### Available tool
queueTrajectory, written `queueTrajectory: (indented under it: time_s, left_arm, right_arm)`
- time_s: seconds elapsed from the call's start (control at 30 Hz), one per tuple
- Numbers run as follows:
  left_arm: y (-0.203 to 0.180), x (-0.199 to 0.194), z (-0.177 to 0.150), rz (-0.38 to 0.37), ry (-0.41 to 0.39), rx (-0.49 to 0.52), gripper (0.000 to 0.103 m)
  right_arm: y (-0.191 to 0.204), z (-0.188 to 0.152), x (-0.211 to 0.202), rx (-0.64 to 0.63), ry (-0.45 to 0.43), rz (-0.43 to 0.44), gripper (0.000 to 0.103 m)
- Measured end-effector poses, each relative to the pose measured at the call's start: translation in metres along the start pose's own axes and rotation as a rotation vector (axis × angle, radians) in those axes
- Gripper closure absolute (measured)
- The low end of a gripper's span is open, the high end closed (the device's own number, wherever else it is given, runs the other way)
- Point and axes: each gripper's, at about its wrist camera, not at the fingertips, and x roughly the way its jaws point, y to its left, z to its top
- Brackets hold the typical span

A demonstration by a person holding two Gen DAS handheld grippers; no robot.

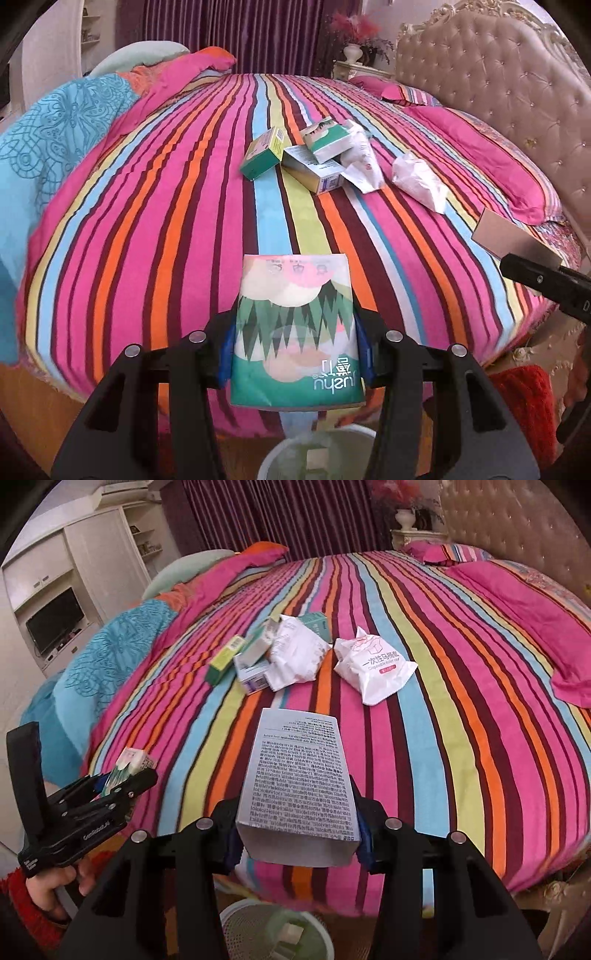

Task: Collect trash
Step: 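Carry the tissue pack and white box over the wastebasket with both tools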

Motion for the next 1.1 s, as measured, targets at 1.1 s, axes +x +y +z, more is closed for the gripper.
queueTrajectory:
  time_s: [1.1]
  left_arm:
    - [-0.013, 0.011, -0.152, -0.091, 0.407, -0.077, 0.054]
  right_arm:
    - [0.025, -0.158, 0.055, 0.197, 0.489, 0.107, 0.058]
